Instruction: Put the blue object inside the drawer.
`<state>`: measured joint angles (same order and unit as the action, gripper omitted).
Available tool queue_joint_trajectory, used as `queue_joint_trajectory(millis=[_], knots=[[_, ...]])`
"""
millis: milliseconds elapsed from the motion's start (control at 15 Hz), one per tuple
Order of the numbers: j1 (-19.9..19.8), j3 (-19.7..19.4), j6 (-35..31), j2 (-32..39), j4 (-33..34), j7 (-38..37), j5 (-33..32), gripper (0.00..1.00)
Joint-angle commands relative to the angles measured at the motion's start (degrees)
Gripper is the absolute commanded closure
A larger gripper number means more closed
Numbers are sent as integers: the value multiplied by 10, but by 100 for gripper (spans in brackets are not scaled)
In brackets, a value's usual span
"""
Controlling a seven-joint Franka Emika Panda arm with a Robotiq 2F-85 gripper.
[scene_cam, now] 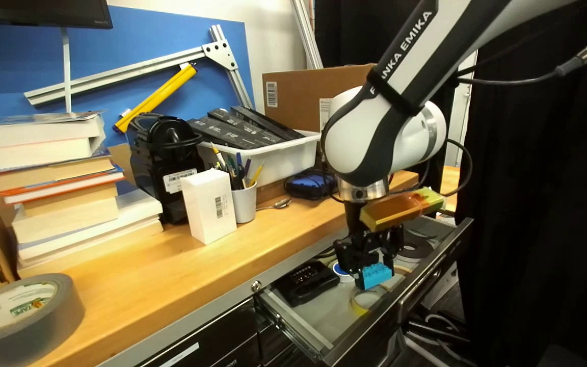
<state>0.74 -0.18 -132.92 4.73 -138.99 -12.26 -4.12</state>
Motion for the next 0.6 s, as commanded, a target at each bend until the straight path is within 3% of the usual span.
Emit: queue_joint_trajectory(millis=[0, 267, 533], knots=[[7, -1, -74, 6, -23, -57, -8, 7], [2, -7, -53, -32, -35, -57, -8, 0], [-15, -16, 106, -88, -23, 39, -16, 0]])
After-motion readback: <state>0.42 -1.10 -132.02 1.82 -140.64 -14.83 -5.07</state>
